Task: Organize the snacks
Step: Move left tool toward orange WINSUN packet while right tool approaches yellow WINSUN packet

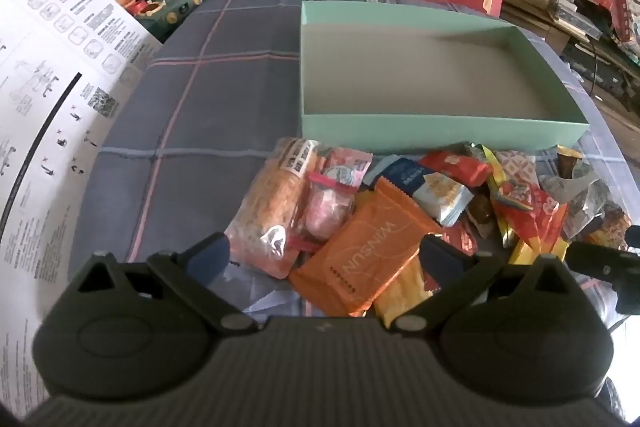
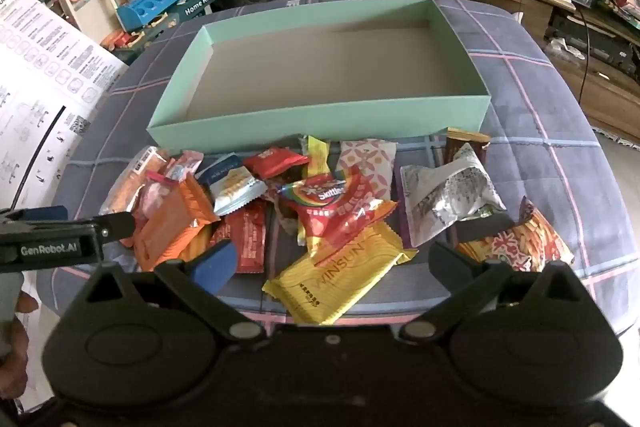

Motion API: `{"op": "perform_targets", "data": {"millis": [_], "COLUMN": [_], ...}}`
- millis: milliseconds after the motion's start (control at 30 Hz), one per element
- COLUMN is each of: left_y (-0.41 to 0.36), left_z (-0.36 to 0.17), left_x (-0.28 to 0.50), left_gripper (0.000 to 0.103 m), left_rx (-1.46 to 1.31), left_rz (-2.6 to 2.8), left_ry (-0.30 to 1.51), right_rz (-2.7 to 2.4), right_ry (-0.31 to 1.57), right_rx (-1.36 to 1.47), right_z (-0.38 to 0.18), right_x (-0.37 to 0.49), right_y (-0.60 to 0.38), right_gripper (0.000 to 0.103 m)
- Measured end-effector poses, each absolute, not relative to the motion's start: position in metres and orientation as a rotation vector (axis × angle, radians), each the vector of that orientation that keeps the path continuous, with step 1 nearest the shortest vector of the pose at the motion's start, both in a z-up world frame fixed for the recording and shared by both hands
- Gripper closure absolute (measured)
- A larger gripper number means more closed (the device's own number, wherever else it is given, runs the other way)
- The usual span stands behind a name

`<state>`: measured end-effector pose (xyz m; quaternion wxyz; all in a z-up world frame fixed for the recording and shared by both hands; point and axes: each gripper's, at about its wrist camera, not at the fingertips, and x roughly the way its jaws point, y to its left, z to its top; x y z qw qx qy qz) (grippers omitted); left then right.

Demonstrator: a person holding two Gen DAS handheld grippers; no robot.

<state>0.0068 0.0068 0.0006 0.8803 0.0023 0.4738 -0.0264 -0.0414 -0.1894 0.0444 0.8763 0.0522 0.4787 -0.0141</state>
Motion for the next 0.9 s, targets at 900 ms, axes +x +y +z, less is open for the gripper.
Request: {"op": "perform_targets", "data": {"millis": [900], "left_y": [-0.003], "left_z": [-0.029], "left_x": [0.014], "left_gripper": [0.000], "left_rx": [0.072], "left_rz": [-0.142], "left_ry": [1.016], "right_rz": [-0.022], "right_ry": [1.015], "right_rx": [0.192], "right_z": [0.032], "right_x": [-0.049], "right_y": [-0.204], "right_gripper": [0.000]}}
